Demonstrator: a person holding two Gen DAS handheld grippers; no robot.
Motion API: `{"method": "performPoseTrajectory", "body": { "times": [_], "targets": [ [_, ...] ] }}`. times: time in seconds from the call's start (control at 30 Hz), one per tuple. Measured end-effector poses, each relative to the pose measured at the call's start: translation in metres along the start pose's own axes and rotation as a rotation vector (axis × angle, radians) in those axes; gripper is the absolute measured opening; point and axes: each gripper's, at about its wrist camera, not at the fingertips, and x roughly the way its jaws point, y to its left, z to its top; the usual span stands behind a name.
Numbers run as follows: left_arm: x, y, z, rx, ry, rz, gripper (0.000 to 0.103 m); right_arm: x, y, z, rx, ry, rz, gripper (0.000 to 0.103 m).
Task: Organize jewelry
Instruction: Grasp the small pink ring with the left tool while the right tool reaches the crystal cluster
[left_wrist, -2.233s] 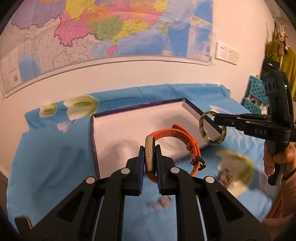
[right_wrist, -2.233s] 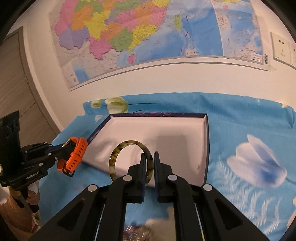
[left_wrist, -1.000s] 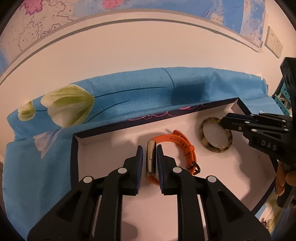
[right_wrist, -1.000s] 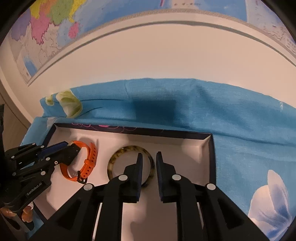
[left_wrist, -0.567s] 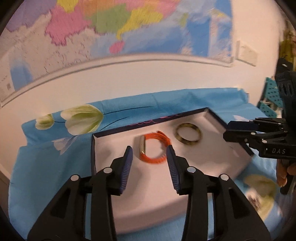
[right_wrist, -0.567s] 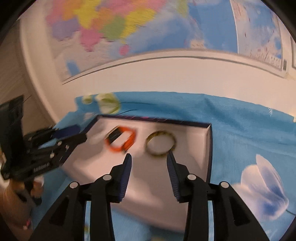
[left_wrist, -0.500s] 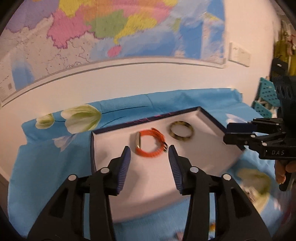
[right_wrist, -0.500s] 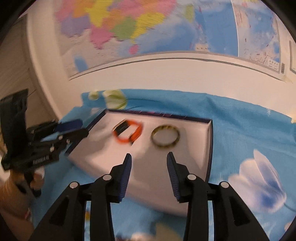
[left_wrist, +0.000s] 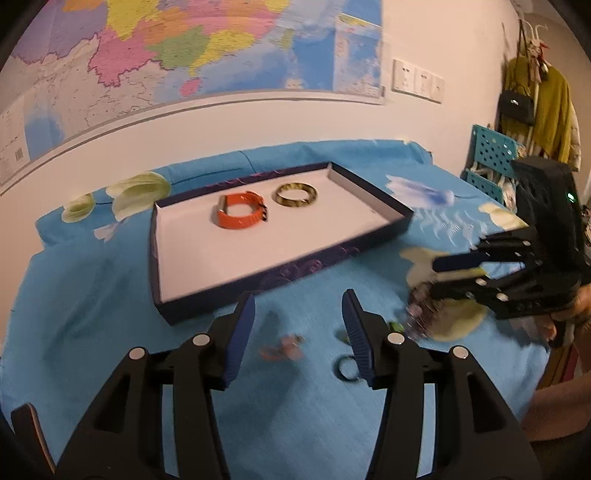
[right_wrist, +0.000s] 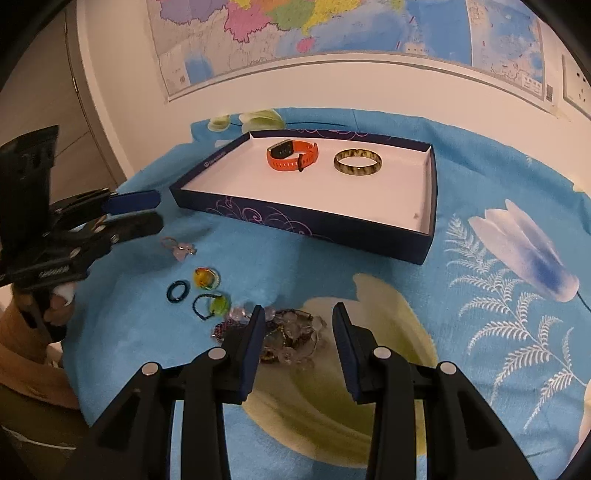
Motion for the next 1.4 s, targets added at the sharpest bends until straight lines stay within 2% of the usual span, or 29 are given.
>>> {"method": "performPoseTrajectory", "body": {
  "times": [0.1, 0.2, 0.47, 0.7, 0.77, 1.07, 1.23, 1.4],
  "targets": [
    [-0.003, -0.005, -0.006, 0.000, 0.001, -0.007, 0.050, 0.006, 0.000, -0.002, -0.006, 0.015, -0.008, 0.035],
    [-0.004, -0.008, -0.010, -0.006, 0.009, -0.013, 0.050, 0.006, 0.000, -0.006, -0.007, 0.022, -0.006, 0.022],
    [-0.005, -0.013, -0.015, -0.003, 0.018, -0.018, 0.050, -0.014, -0.003, -0.010, 0.021, -0.036, -0.007, 0.022],
    [-0.006, -0.015, -0.017, 0.000, 0.020, -0.030, 0.050, -0.039, 0.005, 0.001, 0.044, -0.106, 0.077, 0.022],
    [-0.007, -0.016, -0.018, 0.001, 0.023, -0.031, 0.050, -0.044, 0.007, 0.005, 0.048, -0.127, 0.104, 0.017],
    [-0.007, -0.018, -0.021, 0.006, 0.027, -0.041, 0.050, -0.062, 0.010, 0.015, 0.092, -0.204, 0.182, 0.017],
    [-0.005, -0.022, -0.024, 0.016, 0.035, -0.052, 0.050, -0.068, 0.003, 0.021, 0.116, -0.248, 0.171, 0.017],
    [-0.001, -0.024, -0.026, 0.025, 0.050, -0.067, 0.050, -0.057, -0.007, 0.025, 0.142, -0.237, 0.135, 0.017]
  ]
}}
